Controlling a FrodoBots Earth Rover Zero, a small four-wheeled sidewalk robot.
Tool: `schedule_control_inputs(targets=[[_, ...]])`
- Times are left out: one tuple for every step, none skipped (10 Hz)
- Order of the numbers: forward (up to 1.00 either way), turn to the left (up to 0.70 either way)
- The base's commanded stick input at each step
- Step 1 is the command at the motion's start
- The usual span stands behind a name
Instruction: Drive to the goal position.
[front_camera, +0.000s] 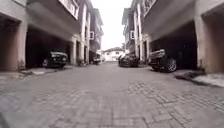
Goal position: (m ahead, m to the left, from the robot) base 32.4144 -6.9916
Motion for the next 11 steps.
schedule_control_inputs(targets=[[0.70,0.00],[0.70,0.00],[0.70,0.00],[0.70,0.00],[0.70,0.00],[0.70,0.00],[0.70,0.00],[0.70,0.00],[0.70,0.00],[0.70,0.00],[0.70,0.00]])
